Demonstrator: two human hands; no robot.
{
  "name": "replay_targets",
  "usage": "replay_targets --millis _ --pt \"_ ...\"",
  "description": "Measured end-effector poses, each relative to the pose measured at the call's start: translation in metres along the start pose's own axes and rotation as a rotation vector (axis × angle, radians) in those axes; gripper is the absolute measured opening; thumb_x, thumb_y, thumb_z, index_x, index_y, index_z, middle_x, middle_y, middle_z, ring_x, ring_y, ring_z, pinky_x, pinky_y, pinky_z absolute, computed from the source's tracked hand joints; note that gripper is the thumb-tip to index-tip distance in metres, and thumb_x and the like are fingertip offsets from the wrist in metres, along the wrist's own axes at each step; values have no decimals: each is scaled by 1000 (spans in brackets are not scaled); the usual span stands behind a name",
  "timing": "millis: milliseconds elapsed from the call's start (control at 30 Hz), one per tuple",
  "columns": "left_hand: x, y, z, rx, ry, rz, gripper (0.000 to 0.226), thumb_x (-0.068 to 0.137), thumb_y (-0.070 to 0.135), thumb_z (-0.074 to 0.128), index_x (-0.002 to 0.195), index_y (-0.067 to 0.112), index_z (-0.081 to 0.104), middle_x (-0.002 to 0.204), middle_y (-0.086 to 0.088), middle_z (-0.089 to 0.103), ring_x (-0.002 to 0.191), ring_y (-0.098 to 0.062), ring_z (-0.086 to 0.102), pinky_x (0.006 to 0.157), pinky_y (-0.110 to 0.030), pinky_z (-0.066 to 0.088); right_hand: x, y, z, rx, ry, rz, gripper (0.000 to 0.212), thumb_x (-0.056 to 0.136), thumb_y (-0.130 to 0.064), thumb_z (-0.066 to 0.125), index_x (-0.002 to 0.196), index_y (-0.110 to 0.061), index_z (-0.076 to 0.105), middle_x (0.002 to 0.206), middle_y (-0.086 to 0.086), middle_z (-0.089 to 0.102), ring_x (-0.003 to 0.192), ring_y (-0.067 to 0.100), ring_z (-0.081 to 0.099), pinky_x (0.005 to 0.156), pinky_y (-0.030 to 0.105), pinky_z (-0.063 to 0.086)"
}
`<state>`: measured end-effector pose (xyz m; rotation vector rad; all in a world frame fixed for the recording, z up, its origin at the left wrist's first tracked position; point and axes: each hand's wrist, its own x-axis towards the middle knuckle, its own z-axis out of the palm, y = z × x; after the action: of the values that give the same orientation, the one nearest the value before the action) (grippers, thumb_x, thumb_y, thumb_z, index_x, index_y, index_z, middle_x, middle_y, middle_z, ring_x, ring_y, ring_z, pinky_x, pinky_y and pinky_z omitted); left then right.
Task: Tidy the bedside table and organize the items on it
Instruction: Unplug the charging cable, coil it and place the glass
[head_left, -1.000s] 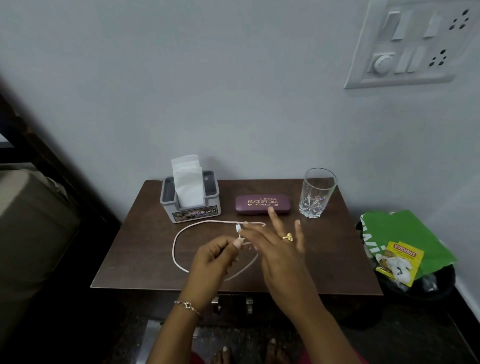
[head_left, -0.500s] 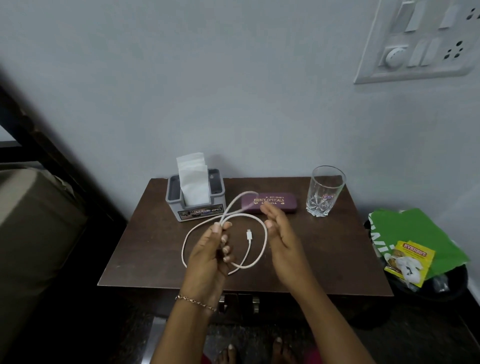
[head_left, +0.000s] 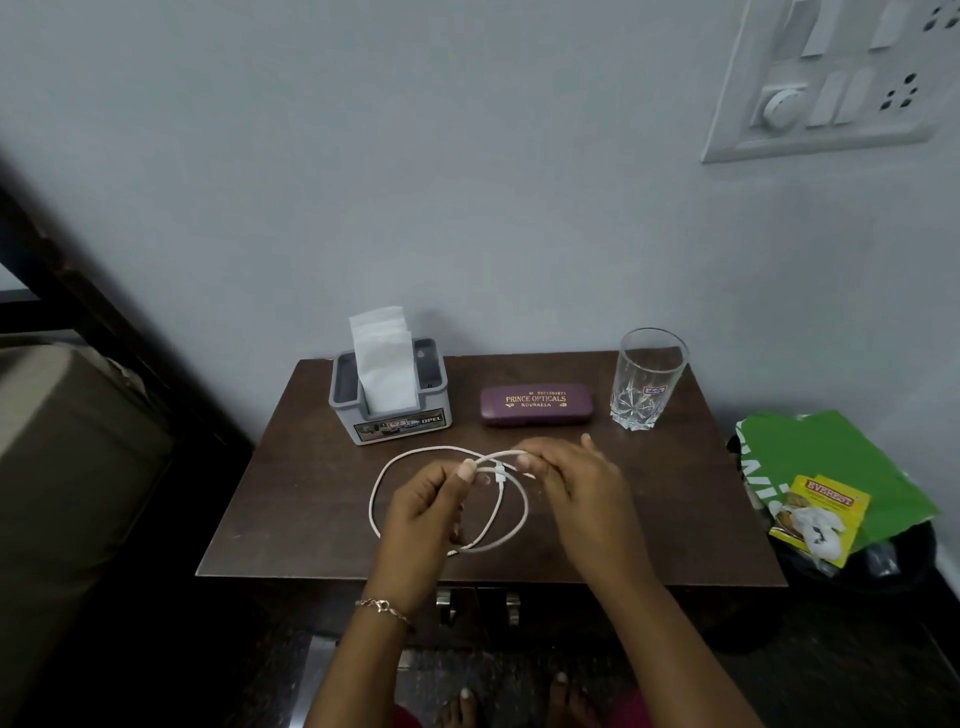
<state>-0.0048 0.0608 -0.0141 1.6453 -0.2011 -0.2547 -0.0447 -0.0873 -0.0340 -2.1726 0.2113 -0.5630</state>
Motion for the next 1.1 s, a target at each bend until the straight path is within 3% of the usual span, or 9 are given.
replay_targets --millis 100,200,300,400,567,700,833,933,1100 --pt "0 2 7 -316 63 -157 25 92 25 48 79 11 63 50 10 44 42 -2 34 42 -15 38 0 -5 2 303 -106 171 21 93 -30 53 93 -22 72 88 -11 74 86 -2 65 86 23 47" --pt "6 1 10 -662 155 -223 25 95 25 44 81 10 58 51 10 42 38 -1 34 38 -10 34 1 -10 4 512 -193 349 32 96 -29 46 82 -17 72 76 -5 74 81 4 67 82 20 49" --pt "12 0 6 -898 242 -229 26 97 24 40 80 11 55 50 8 38 36 -2 34 36 -9 32 1 -13 0 636 -261 329 22 94 -17 49 85 -11 68 73 -6 71 75 -2 63 74 8 44" --pt "11 -2 13 -1028 285 -288 24 96 25 41 81 12 55 48 8 45 40 0 44 42 -11 42 -2 -19 1 719 -285 321 15 94 -12 50 91 -8 64 82 -2 72 80 2 64 75 11 46" --pt "3 -6 34 -825 271 -304 19 95 25 43 84 18 58 66 6 60 69 -12 59 77 -35 47 -6 -34 12 947 -101 484 12 94 -18 50 92 -13 61 89 9 74 81 15 69 69 21 53" --pt "1 -2 36 -767 287 -280 17 97 15 41 89 10 55 82 -6 66 65 -9 70 61 -22 58 -4 -33 8 1071 -46 536 24 91 -29 49 94 -12 65 91 9 75 82 17 69 74 25 56" --pt "3 -7 35 -676 344 -289 15 97 16 40 98 6 51 85 -5 65 60 -5 69 55 -19 54 -5 -36 5 1075 -162 494 29 79 -34 57 96 -14 68 96 9 74 86 17 68 82 29 54" --pt "4 -11 32 -701 362 -326 18 96 16 44 104 3 53 79 -6 61 54 -3 65 53 -16 53 -6 -36 4 971 -214 434 18 84 -19 60 99 -13 67 96 9 75 84 13 69 79 22 53" --pt "5 -13 31 -503 383 -405 7 91 12 53 86 11 58 54 3 58 38 1 51 39 -12 42 -7 -37 1 884 -210 366 18 84 -15 65 102 -15 68 93 9 75 88 17 70 80 23 52"
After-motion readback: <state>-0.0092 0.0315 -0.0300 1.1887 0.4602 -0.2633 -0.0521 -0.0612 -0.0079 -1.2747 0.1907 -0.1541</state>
